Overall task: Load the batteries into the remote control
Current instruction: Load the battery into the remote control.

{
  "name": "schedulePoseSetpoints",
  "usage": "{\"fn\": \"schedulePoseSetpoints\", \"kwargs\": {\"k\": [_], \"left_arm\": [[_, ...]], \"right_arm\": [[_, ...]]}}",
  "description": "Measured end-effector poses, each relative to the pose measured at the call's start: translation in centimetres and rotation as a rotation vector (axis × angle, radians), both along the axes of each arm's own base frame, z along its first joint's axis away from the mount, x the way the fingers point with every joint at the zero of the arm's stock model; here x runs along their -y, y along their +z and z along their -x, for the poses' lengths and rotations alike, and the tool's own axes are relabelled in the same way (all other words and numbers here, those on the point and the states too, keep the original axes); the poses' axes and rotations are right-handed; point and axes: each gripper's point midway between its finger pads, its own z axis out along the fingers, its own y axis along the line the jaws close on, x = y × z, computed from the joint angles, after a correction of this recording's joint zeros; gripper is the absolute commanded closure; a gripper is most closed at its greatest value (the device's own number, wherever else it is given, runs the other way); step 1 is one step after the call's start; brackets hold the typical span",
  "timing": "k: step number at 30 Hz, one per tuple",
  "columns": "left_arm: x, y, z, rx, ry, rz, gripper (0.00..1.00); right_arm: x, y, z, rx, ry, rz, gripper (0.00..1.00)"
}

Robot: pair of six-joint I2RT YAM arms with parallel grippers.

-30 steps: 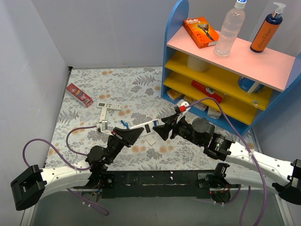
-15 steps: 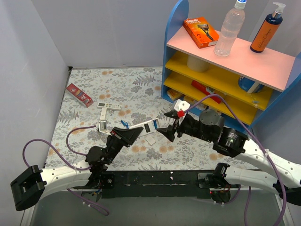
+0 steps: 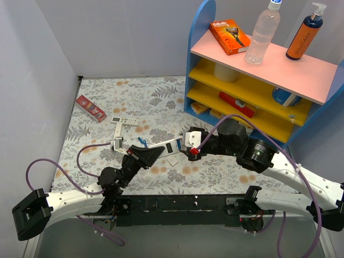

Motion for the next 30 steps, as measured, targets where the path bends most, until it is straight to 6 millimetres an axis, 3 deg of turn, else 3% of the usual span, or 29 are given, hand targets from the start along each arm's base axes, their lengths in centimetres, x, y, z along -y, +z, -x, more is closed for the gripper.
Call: {"fn": "schedulePoseSetpoints", "kwargs": {"k": [3,10,30], "left_arm": [[0.1,0.0,0.1,0.002,-0.007,-0.001,1.00],[0.2,0.0,0.4,0.008,-0.022,-0.005,1.00],[0.4,-0.1,0.4,0.010,-0.030,-0.011,1.00]], "right_arm": [[-0.2,-0.4,-0.2,0.015,0.041,0.032,0.51],[0.0,0.0,-1.4,0.020,0.078,0.025,0.64],[-0.5,-1.0,-1.1,-0.062,0.158,0.046,0.73]]}}
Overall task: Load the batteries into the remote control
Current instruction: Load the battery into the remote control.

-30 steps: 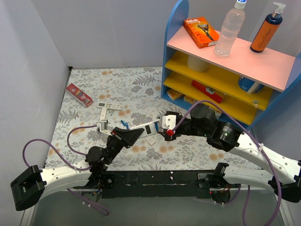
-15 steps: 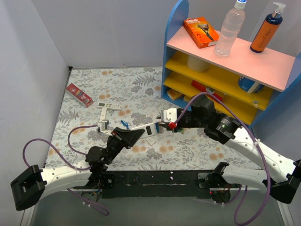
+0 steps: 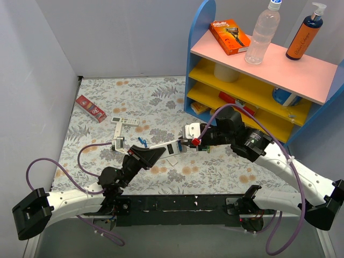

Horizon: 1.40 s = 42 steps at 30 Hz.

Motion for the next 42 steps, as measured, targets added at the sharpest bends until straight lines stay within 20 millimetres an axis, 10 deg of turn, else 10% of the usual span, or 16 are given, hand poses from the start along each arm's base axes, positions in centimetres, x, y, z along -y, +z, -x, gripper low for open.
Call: {"fn": "schedulePoseSetpoints", "kwargs": {"k": [42], "left_arm": [[-0.4,-1.2,-0.5,0.014,0.038,-0.055,1.00]], "right_arm": [[-0.6,-2.3,-0.3,-0.076,0.008,0.020,0.87]]}}
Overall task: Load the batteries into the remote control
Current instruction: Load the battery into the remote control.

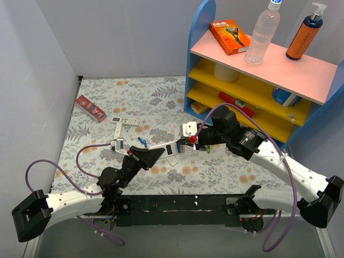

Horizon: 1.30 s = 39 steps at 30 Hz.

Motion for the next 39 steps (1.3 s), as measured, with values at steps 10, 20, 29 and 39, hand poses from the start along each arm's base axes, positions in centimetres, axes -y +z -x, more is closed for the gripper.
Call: {"fn": "schedulePoseSetpoints", "kwargs": {"k": [10,20,29,39], "left_arm": [[0.0,-0.6,-0.2,-0.007,0.010,-0.025,1.00],[0.0,-1.5,-0.3,-0.011,0.018,-0.060,1.00],[0.0,-2.0,-0.1,-0.011,0.013,-0.081,1.00],[-0.4,-0.9,-0.2,0.012,0.027,-0.039,1.00]], "right_arm": [[-0.2,-1.0,-0.1,-0.032,-0.005,0.005,0.93],[-0.5,-2.1,-0.2,-0.080,-0.017,0.008,0.97],[-0.6,-3.6,0.1,-0.115,-0.031,-0.025,0.99],[-0.8,-3.5,1.3,-0.175,0.004,-0.095,0.93]]}}
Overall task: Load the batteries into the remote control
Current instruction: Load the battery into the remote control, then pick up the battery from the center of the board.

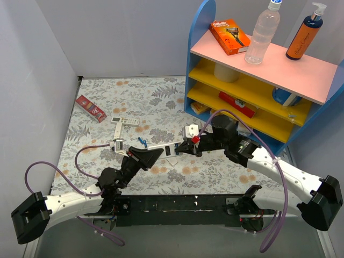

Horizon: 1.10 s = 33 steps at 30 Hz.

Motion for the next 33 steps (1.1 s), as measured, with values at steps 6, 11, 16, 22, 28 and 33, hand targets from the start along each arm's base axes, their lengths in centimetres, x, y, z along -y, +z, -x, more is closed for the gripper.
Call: {"fn": "schedulePoseSetpoints", "kwargs": {"k": [6,11,16,22,28,33], "left_arm": [[-0.1,0.3,0.1,-0.010,-0.006,0.019,1.00],[-0.3,-0.3,-0.3,-0.059,0.010,0.023,1.00],[-0.5,-2.9,-1.4,-0.163,0.065,-0.034,1.00],[-1.4,-6.6,-2.7,-0.270,0.158,-0.127,1.00],[-2.9,-8.2,-3.4,-0.324,0.245,-0.161,1.00],[-4.0,-8.4,-3.7,-0.335,0.294,-0.164,1.00]], "right_arm": [[0.0,0.8,0.2,0.000,-0.009,-0.033,0.79],[0.1,0.9,0.5,-0.044,-0.014,-0.025,0.61],[0.3,1.5,0.5,-0.090,-0.054,-0.033,0.42],[1.6,2.2,-1.7,-0.136,-0.250,-0.007,0.37],[4.0,-0.1,-5.9,-0.220,-0.508,0.096,0.39],[7.4,-4.9,-9.6,-0.329,-0.712,0.232,0.41]]}}
